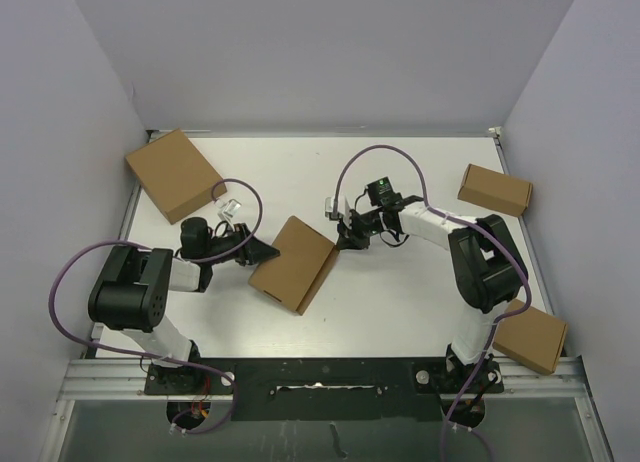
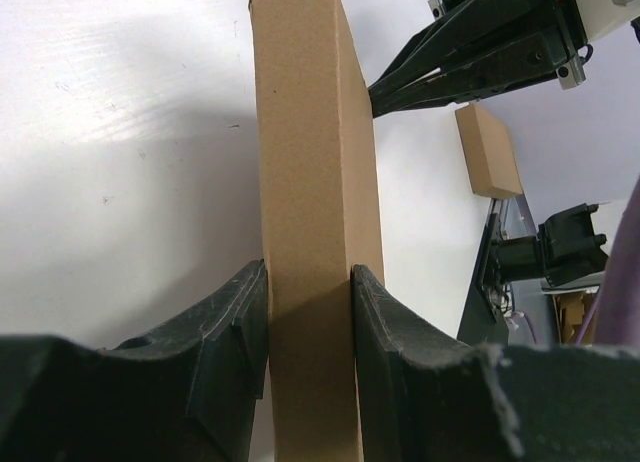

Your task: Fold the paper box

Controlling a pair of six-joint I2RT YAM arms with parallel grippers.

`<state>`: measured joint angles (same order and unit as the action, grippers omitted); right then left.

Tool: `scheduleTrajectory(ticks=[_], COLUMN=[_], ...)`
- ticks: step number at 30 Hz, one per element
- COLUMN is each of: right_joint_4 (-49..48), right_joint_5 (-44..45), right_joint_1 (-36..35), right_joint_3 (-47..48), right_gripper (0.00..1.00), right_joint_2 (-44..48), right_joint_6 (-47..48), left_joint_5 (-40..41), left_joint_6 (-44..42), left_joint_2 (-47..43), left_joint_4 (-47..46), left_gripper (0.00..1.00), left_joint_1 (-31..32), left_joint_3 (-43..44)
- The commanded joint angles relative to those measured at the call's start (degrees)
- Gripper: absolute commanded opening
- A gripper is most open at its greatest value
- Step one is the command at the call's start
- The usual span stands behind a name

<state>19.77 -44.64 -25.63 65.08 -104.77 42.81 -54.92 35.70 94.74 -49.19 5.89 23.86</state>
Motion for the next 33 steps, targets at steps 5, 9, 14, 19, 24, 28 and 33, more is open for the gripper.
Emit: scheduleTrajectory(ticks=[5,9,14,19,24,28,33], right_joint_4=[-0.1,-0.8,-1.5,-1.7,-2.0,-1.5,-1.8], right_joint_5=[1.7,3.0,3.7,3.7,1.7,2.2,4.1], right_joint_1=[-0.5,-0.4,-0.5,-0.6,-0.9,-1.4,-1.5], right_joint_3=[1.9,2.1,2.6,2.9,2.5,3.0,4.0], right_gripper=[0.0,0.0,0.0,0.0,0.0,0.0,0.0], right_joint_2=[2.7,2.6,2.5,2.6,3.1,2.2,0.8], right_joint_6=[-3.9,-5.3,-6.7,-7.4,-7.6,-7.9,-10.3], left_joint_5=[2.9,2.1,1.1,1.0,1.9,1.8,1.1], left_joint_6=[-5.9,-7.9,-9.9,-11.8,-12.7,-11.9,-11.3], left_joint_2=[-3.7,-4.9,-6.3,-7.2,-7.5,-7.4,-7.4], left_joint_4=[2.0,6.7,10.6,15.5,18.6,17.5,17.0], left_gripper=[0.0,0.0,0.0,0.0,0.0,0.0,0.0], left_joint_1=[-0.7,-0.4,0.1,1.0,1.7,1.8,1.8], left_joint_3=[2.1,3.3,4.5,6.4,7.8,7.6,7.4])
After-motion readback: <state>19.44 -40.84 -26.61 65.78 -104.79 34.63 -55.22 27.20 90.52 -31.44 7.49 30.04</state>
